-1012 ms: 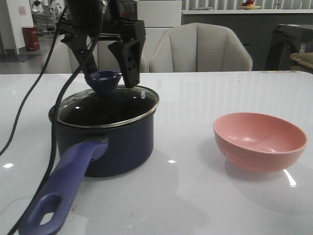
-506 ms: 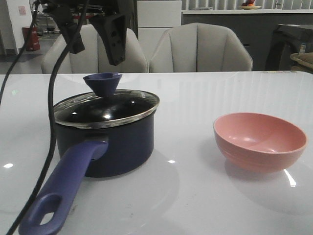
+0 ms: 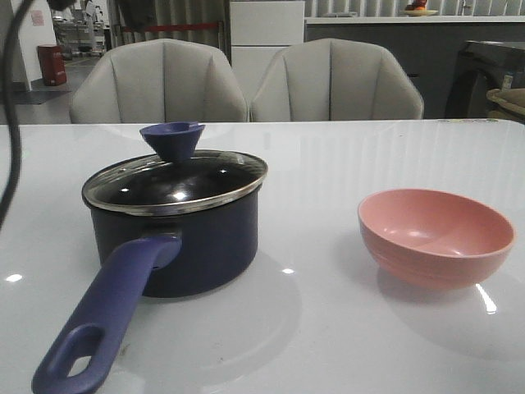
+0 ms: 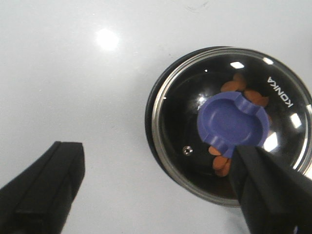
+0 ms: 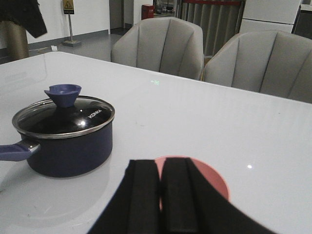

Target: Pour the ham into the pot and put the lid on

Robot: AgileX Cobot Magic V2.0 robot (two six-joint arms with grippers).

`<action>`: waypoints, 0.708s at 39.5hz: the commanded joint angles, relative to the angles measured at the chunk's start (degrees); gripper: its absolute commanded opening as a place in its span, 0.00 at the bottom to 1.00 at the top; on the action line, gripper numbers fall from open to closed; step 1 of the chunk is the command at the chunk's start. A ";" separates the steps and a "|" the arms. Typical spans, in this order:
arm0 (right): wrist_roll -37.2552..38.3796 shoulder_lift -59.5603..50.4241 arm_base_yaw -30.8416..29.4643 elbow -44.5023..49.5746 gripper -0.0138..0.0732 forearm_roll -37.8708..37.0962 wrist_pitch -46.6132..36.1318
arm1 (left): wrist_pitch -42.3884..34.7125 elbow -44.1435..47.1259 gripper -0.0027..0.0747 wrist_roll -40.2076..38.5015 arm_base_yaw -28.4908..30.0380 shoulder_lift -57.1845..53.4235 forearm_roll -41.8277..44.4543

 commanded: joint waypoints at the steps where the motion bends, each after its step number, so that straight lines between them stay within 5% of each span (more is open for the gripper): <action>1: -0.42 0.49 -0.16 -1.59 0.34 -0.48 -4.76 | 0.91 2.04 0.82 -1.26 1.15 -6.79 0.52; 28: -0.42 0.49 -0.16 -1.59 0.34 -0.48 -4.76 | -22.94 43.44 0.82 -4.70 1.69 -46.44 -0.84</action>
